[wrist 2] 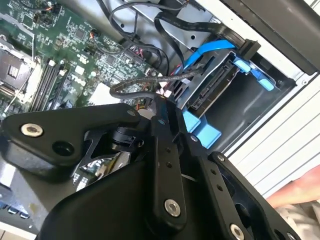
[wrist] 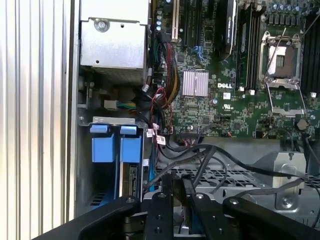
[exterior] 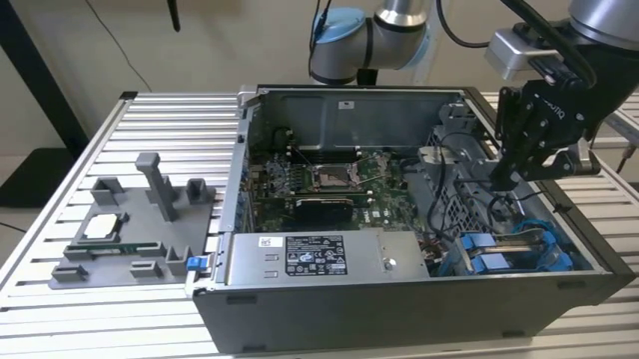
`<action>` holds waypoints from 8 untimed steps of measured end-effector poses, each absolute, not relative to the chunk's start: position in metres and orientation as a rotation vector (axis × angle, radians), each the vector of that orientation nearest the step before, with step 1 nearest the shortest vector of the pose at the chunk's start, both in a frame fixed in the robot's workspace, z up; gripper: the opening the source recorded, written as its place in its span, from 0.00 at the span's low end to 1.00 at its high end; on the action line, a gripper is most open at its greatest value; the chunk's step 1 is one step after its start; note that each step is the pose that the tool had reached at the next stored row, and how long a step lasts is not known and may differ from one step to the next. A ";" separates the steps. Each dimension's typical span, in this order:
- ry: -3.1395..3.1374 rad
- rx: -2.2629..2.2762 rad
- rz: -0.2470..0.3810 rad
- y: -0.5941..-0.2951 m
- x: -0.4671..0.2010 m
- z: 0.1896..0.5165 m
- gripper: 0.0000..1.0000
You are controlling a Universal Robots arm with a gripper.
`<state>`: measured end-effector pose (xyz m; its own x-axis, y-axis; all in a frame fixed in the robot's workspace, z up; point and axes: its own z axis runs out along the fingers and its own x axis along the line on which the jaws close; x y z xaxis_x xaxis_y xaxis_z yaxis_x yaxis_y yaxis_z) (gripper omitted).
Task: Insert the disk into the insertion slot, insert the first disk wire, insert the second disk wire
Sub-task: 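Insert the first disk wire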
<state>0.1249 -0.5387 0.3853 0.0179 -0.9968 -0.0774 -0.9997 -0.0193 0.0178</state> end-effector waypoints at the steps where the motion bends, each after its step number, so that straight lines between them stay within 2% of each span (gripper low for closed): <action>1: 2.170 -2.211 0.105 -0.539 0.125 0.385 0.00; 8: 2.170 -2.211 0.105 -0.543 0.125 0.384 0.00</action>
